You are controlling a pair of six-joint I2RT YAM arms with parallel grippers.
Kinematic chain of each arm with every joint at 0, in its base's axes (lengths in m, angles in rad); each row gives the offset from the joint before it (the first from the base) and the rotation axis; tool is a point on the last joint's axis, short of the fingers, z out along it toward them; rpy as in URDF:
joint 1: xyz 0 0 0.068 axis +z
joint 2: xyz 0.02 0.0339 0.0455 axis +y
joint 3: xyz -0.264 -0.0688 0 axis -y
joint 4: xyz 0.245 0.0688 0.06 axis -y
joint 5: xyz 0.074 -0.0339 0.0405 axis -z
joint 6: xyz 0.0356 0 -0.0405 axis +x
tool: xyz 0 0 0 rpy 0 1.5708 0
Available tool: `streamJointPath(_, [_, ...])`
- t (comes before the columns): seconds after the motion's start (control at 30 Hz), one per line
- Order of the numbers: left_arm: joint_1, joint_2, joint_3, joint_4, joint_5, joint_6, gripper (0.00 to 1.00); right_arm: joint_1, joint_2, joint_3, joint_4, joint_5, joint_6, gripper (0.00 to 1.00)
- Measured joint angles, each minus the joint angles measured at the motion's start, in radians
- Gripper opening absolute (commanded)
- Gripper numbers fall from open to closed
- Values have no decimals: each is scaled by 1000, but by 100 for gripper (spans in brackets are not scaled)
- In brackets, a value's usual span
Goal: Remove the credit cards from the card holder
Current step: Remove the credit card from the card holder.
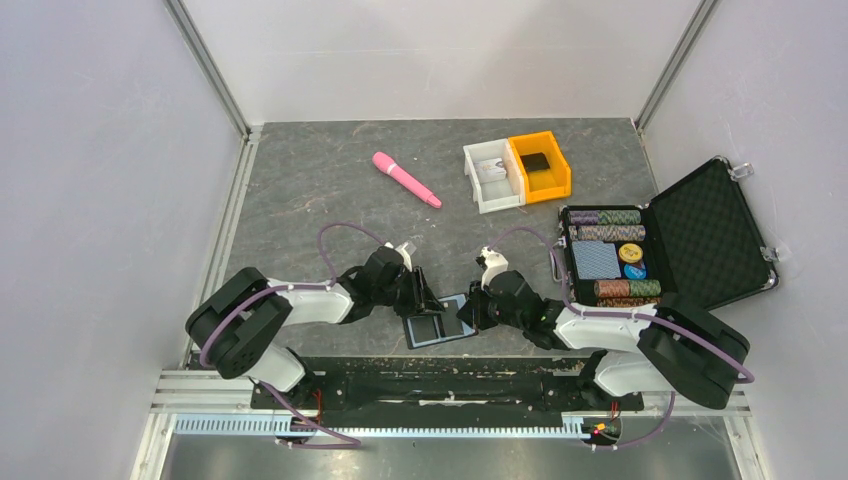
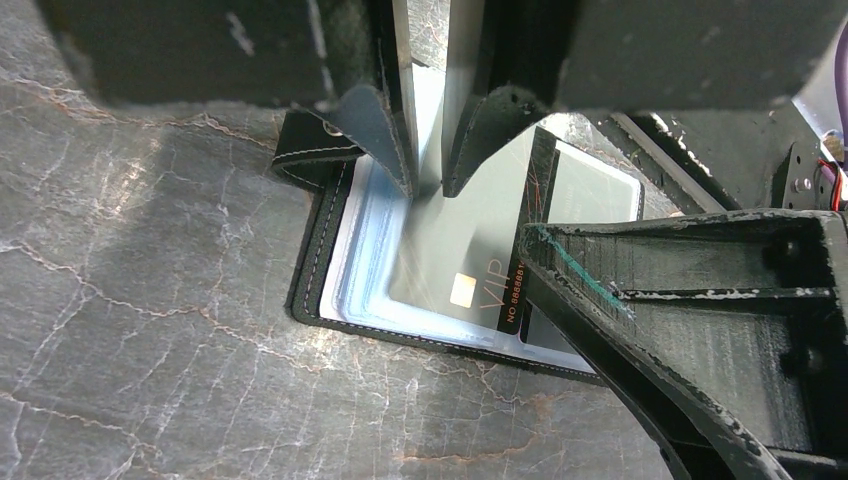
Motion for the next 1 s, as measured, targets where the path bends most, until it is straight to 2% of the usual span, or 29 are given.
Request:
streamJointPath(0.1, [0,5,0,2,1,-6,39,0,0,-1,2,0,2,17])
streamJointPath(0.27, [0,8,0,8,3,-23,33,0,0,-2,3,0,3,17])
streamJointPath(0.57, [1,23,-11,45,7,-62,3,-1,-19,-18,5,1,4,17])
streamJointPath(0.8, [1,-7,-38,51,0,-69,2,-1,-24,-26,13,1,5,16])
streamJointPath(1.0, [5,-73,-40,-44,-29,-66,2,-3,-58,-59,22,4,15,16])
